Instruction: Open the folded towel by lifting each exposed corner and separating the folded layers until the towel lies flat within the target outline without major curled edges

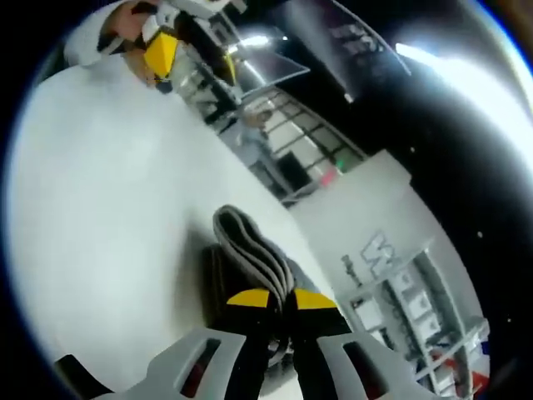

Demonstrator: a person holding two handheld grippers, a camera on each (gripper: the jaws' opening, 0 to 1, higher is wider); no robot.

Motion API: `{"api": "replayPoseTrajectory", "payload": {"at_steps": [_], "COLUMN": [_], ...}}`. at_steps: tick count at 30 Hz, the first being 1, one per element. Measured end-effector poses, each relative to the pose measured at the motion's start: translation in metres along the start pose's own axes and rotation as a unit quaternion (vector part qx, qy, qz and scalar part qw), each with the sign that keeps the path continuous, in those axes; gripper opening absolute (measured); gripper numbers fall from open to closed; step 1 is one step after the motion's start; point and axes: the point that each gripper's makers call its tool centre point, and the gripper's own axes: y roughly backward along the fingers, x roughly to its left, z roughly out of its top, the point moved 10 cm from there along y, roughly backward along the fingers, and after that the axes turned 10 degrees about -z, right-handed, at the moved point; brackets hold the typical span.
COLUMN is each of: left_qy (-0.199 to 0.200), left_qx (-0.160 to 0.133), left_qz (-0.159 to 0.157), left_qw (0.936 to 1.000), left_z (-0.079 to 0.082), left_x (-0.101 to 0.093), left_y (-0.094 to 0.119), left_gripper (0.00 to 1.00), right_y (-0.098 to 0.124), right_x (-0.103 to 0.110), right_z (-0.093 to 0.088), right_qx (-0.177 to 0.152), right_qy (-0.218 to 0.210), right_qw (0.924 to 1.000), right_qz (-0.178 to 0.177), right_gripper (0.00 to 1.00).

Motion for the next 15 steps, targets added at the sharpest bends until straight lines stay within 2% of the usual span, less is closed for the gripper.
{"api": "replayPoseTrajectory", "payload": {"at_steps": [6, 11, 15], "left_qy": [-0.028, -0.064, -0.067], "left_qx": [0.009, -0.006, -0.012], "left_qz": [-0.007, -0.003, -0.002], "left_qw": [0.9995, 0.9979, 0.9977], "left_z": [-0.005, -0.004, -0.008], "left_x": [-0.009, -0.016, -0.017], "left_y": [-0.017, -0.028, -0.036], "left_gripper": [0.73, 0.74, 0.77], "right_y": [0.005, 0.009, 0.012], "right_x": [-0.005, -0.008, -0.011], "right_z": [0.002, 0.006, 0.009], "right_qx": [-0.01, -0.021, -0.029], "right_qy": [-0.031, -0.052, -0.063], "right_qw": [0.9995, 0.9984, 0.9976], "right_qz": [0.002, 0.007, 0.006], "right_gripper": [0.02, 0.02, 0.02]}}
